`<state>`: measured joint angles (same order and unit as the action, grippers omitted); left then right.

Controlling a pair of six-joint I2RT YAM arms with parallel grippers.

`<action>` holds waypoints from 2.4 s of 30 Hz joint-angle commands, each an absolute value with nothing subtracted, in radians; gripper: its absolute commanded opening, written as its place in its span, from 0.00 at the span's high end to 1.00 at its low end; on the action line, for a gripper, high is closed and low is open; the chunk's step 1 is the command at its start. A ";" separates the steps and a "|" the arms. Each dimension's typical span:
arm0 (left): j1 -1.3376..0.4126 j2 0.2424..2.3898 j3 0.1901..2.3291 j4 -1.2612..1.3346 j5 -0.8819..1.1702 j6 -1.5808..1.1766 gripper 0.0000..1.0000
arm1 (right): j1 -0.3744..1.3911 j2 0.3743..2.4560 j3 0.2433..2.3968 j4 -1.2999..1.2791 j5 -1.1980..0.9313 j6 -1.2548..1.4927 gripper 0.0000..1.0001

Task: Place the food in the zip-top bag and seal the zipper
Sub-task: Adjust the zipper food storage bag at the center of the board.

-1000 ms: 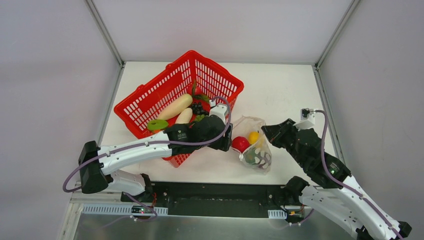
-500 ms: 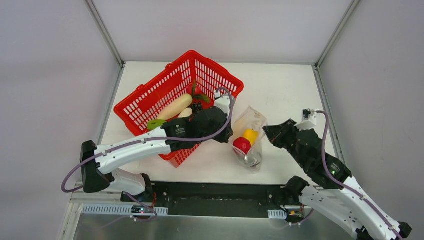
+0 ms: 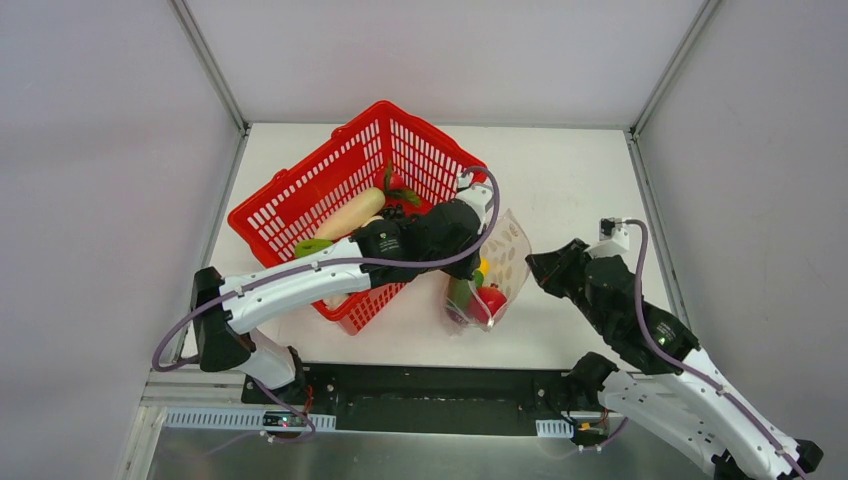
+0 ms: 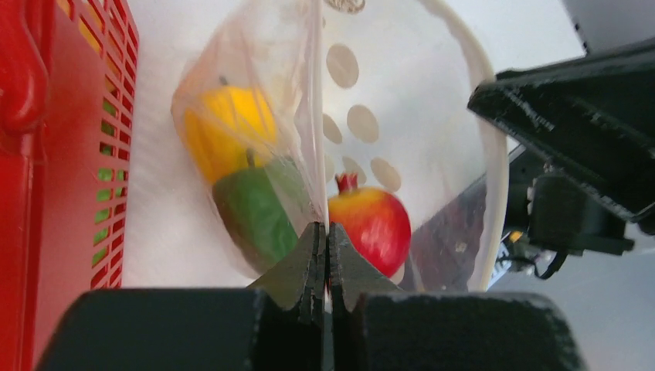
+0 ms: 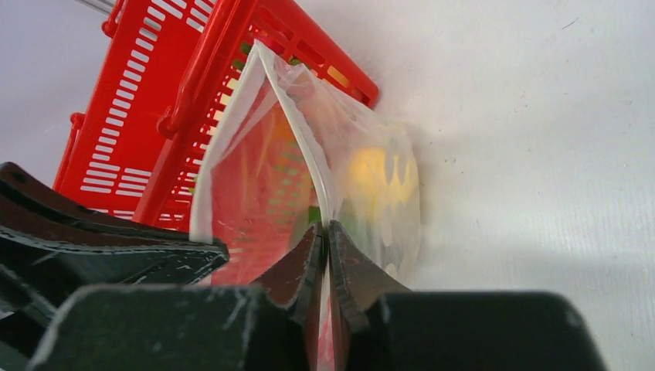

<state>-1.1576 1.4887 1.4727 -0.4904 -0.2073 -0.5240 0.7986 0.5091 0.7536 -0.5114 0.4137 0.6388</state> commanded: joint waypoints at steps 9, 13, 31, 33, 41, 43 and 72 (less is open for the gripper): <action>-1.179 1.339 1.471 -0.506 -0.258 -0.495 1.00 | 0.801 0.405 0.782 -0.409 0.334 0.571 0.93; -1.176 1.315 1.427 -0.464 -0.278 -0.485 1.00 | 0.802 0.392 0.765 -0.334 0.293 0.556 0.92; -1.147 1.412 1.534 -0.515 -0.269 -0.515 1.00 | 0.802 0.405 1.017 -0.675 0.229 0.590 0.31; -1.135 1.420 1.541 -0.513 -0.266 -0.527 1.00 | 0.801 0.428 1.041 -0.737 0.231 0.606 0.30; -1.116 1.430 1.542 -0.509 -0.258 -0.540 1.00 | 0.802 0.575 0.994 -0.869 0.143 0.660 0.28; -1.112 1.428 1.539 -0.509 -0.256 -0.540 1.00 | 0.801 0.587 0.978 -0.879 0.131 0.646 0.27; -1.081 1.265 1.360 -0.448 -0.177 -0.631 1.00 | 0.802 0.715 1.154 -0.777 0.283 0.460 1.00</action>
<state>-1.0912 1.3457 1.4082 -0.4900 -0.2024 -0.5838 0.7986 0.6689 1.0565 -0.8383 0.2108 0.5709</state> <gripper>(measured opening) 0.009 0.008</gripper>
